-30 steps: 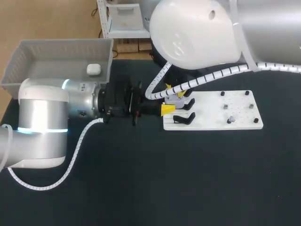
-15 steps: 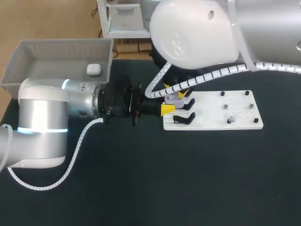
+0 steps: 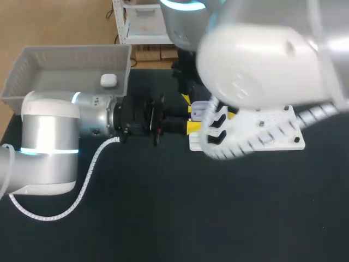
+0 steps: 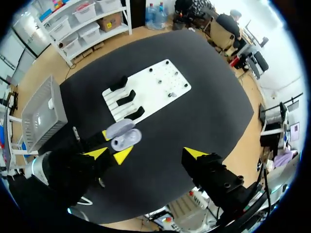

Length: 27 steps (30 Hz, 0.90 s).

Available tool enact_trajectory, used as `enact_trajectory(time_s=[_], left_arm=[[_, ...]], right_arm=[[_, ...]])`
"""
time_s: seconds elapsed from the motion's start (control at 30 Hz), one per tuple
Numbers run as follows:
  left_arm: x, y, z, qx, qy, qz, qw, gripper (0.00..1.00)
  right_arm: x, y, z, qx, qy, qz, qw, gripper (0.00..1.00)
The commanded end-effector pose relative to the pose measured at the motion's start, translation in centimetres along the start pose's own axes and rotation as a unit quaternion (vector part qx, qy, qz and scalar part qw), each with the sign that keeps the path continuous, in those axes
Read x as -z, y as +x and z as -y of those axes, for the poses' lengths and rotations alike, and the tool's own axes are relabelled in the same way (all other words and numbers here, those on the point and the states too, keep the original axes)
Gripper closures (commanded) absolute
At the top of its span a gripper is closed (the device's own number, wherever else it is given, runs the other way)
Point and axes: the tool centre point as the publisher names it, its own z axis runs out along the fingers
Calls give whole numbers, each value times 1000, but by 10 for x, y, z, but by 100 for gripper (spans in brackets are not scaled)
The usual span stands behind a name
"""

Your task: Pick up each earbud case from the left stands, insert the matching earbuds, close the lid, and place the case in the box.

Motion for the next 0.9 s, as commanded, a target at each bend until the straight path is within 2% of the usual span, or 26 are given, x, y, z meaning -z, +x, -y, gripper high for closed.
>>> enact_trajectory(time_s=[0.03,0.2,0.43,0.73,0.9], left_arm=[[0,0,2,-1,-3,0,1000,100],[0,0,2,-1,-3,0,1000,100],[0,0,2,-1,-3,0,1000,100],[0,0,2,-1,-3,0,1000,100],[0,0,2,-1,-3,0,1000,100]], right_arm=[[-4,5,55,12,-104,71,992,0],[-12,-3,77,4,-112,68,991,0],[-39,-17,96,1,-114,55,992,0],[-71,-34,98,72,-83,65,992,0],[-87,-50,104,80,-87,57,991,0]])
